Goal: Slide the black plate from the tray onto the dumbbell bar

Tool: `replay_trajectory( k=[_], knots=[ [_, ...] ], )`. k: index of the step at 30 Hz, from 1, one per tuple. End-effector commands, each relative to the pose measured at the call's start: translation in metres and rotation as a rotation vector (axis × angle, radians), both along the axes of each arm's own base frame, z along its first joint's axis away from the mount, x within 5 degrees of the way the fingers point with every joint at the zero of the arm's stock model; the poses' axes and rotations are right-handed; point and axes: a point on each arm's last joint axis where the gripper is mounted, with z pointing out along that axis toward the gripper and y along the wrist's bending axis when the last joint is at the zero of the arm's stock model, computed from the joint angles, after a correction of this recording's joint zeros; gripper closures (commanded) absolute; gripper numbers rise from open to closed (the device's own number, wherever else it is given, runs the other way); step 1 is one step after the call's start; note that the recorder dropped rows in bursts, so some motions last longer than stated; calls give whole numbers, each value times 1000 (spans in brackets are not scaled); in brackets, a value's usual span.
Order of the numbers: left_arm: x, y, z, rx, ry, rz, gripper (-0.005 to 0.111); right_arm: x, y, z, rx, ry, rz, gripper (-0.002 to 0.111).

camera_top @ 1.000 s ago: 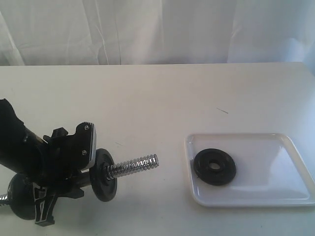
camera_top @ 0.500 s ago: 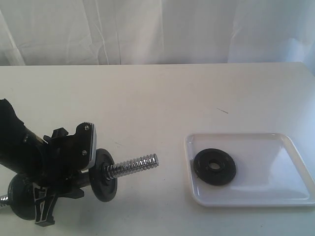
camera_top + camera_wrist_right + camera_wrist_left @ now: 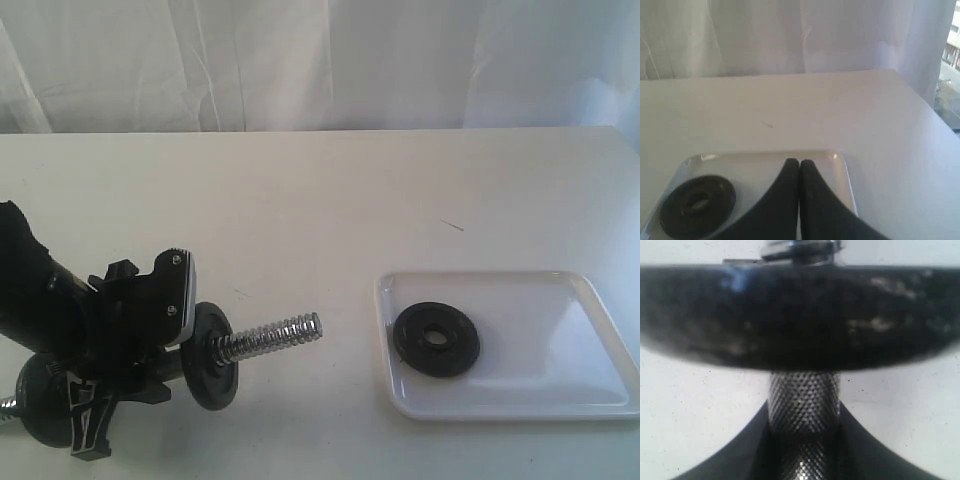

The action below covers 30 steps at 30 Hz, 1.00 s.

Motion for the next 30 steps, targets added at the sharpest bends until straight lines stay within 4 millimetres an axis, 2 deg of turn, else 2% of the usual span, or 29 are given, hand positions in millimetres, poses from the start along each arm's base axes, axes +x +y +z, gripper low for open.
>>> replay_trajectory(
  k=[1, 9, 11, 13, 18, 20, 25, 28, 30],
  knots=[
    [3, -4, 18, -72, -62, 41, 107, 0, -1, 22, 4, -249, -5, 108],
    [3, -4, 18, -72, -62, 41, 107, -17, -3, 66, 17, -770, -24, 108],
    [3, -4, 18, -72, -62, 41, 107, -23, -3, 73, 93, -871, -6, 108],
    [3, -4, 18, -72, -62, 41, 107, -25, -6, 75, 187, -896, -10, 108],
    [3, -4, 18, -72, -62, 41, 107, -7, -17, 78, 416, -670, -112, 108],
    [3, -4, 18, -72, -62, 41, 107, 7, -14, 89, 371, -548, -106, 108],
    [3, -4, 18, -72, -62, 41, 107, 71, 3, 118, 85, -47, -5, 108],
    [3, -4, 18, -72, -62, 41, 107, 114, 14, 125, 47, 284, 66, 108],
    [3, -4, 18, -72, -62, 41, 107, 140, 24, 133, 67, 392, 108, 108]
  ],
)
